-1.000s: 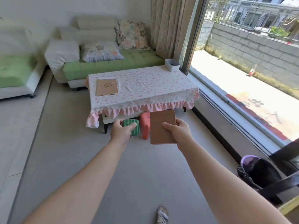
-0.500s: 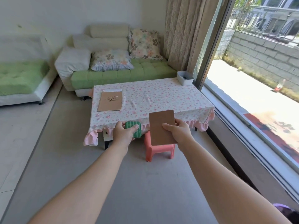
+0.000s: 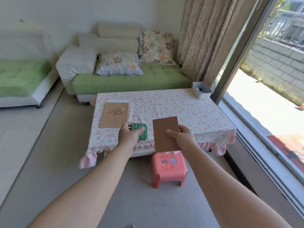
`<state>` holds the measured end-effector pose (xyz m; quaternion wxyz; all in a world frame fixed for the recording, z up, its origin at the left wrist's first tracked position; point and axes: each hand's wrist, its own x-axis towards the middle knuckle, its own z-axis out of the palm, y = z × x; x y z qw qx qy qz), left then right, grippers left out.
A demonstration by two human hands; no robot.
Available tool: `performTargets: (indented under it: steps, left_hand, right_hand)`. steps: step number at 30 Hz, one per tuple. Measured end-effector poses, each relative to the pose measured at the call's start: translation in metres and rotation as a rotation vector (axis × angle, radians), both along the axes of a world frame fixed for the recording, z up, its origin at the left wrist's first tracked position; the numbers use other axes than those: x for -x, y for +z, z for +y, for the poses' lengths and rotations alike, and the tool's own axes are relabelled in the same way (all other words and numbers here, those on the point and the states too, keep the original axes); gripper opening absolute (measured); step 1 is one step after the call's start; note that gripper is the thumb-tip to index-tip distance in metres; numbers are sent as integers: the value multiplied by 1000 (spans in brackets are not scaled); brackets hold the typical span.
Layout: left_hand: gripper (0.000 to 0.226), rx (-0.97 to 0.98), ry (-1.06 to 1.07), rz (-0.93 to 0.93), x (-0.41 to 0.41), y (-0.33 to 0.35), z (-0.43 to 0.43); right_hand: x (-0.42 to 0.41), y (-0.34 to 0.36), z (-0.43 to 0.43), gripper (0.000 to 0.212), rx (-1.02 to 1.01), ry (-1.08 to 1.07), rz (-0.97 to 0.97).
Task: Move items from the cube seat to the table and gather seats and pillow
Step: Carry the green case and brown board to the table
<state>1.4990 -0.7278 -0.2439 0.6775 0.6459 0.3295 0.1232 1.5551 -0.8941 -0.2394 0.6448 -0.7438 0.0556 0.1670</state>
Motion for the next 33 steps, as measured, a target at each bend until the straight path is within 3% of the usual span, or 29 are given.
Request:
performTargets:
  steps: [14, 33]
  left_hand:
    - [26, -43, -45, 53, -167, 0, 95]
    - [27, -13, 98, 69, -397, -8, 105]
  right_hand:
    - [-163, -3, 88, 25, -5, -43, 35]
    - [-431, -1, 102, 23, 13, 102, 32]
